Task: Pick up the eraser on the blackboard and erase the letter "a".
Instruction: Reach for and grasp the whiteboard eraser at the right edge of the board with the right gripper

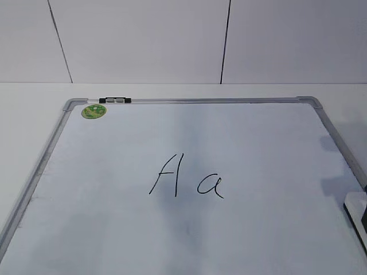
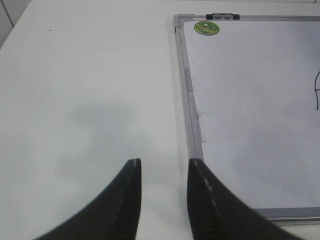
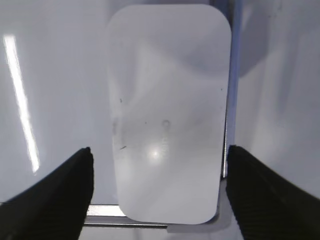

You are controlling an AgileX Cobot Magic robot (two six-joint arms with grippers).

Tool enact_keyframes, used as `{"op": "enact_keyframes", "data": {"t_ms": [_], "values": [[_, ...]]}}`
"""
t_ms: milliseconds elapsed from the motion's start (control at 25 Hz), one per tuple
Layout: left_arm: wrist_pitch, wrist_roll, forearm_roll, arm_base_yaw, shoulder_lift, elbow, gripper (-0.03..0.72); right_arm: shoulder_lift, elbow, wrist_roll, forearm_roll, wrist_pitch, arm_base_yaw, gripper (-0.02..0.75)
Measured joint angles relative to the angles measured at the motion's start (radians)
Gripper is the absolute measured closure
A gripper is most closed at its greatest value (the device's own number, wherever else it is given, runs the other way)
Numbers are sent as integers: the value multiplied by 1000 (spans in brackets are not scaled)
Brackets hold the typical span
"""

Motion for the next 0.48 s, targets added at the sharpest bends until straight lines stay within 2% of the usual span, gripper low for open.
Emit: {"op": "enact_keyframes", "data": {"t_ms": [480], "values": [[0,0,0,0,0,0,451,39,5,0,0,-31,0,106]]}}
